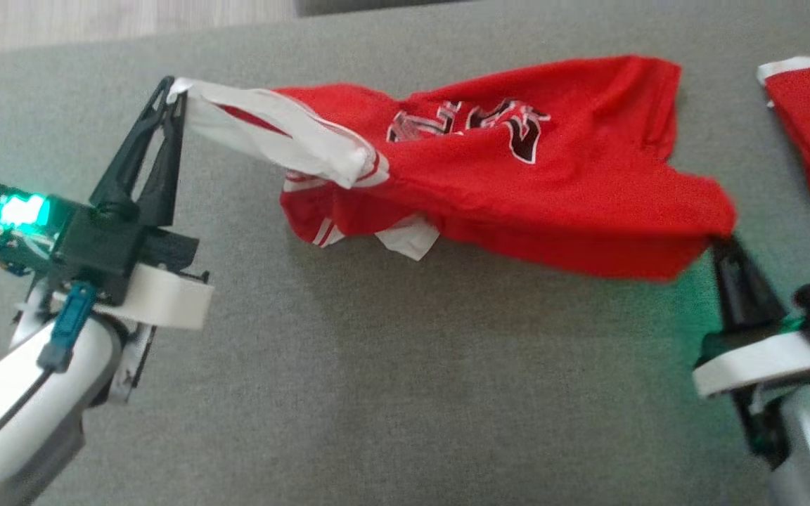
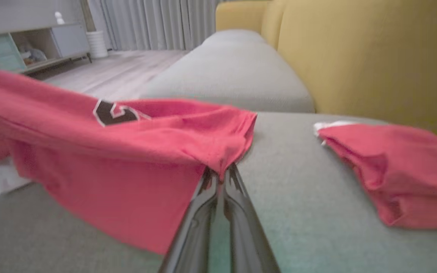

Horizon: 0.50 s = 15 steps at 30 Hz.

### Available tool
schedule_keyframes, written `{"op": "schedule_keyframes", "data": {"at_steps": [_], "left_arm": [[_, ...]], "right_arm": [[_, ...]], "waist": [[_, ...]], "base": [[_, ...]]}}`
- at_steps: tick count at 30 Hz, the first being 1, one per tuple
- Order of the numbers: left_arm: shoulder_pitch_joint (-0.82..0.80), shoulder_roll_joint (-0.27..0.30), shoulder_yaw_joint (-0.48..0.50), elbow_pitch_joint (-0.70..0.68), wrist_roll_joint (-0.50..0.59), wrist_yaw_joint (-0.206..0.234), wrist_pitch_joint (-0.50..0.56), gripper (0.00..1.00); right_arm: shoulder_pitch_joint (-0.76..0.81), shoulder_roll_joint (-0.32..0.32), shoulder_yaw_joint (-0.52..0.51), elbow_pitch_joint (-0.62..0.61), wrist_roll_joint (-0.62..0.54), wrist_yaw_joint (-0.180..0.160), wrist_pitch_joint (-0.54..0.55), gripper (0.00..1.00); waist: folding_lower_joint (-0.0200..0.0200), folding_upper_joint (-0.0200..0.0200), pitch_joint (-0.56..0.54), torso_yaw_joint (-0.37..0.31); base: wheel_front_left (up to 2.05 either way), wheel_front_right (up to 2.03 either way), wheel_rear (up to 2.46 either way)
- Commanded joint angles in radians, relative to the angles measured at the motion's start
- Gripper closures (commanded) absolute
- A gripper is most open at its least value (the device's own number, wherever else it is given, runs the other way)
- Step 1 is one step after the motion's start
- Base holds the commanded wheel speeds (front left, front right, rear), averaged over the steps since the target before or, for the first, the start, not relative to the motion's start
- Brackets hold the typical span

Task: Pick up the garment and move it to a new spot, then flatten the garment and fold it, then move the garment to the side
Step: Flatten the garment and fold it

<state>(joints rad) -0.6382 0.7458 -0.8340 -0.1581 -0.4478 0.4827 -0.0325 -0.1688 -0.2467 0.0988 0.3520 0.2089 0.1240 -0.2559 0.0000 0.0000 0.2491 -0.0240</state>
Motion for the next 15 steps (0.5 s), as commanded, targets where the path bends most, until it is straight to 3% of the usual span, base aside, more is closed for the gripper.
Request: {"op": "schedule_keyframes", "data": {"at_steps": [1, 5, 9, 15], "left_arm": [[-0.051, 0.057, 0.074, -0.026, 0.002, -0.01, -0.02, 1.0], [-0.11, 0.075, 0.11, -0.049, -0.004, -0.041, -0.048, 1.0], [-0.205, 0.096, 0.151, -0.078, -0.007, -0.09, -0.063, 1.0], [-0.346, 0.082, 0.189, -0.091, -0.034, -0.16, -0.052, 1.0]], "right_arm": [[-0.006, -0.044, -0.01, -0.081, 0.017, 0.007, -0.006, 1.0], [-0.037, -0.111, -0.046, -0.203, 0.03, 0.007, 0.002, 1.0], [-0.085, -0.184, -0.083, -0.348, 0.056, 0.007, 0.103, 1.0], [-0.157, -0.272, -0.135, -0.506, 0.106, 0.007, 0.235, 1.0]], "waist": [[0.0, 0.0, -0.039, -0.008], [0.0, 0.0, -0.095, -0.015], [0.0, 0.0, -0.146, -0.015], [0.0, 0.0, -0.184, -0.01]], "base": [[0.0, 0.0, 0.0], [0.0, 0.0, 0.0], [0.0, 0.0, 0.0], [0.0, 0.0, 0.0]]}}
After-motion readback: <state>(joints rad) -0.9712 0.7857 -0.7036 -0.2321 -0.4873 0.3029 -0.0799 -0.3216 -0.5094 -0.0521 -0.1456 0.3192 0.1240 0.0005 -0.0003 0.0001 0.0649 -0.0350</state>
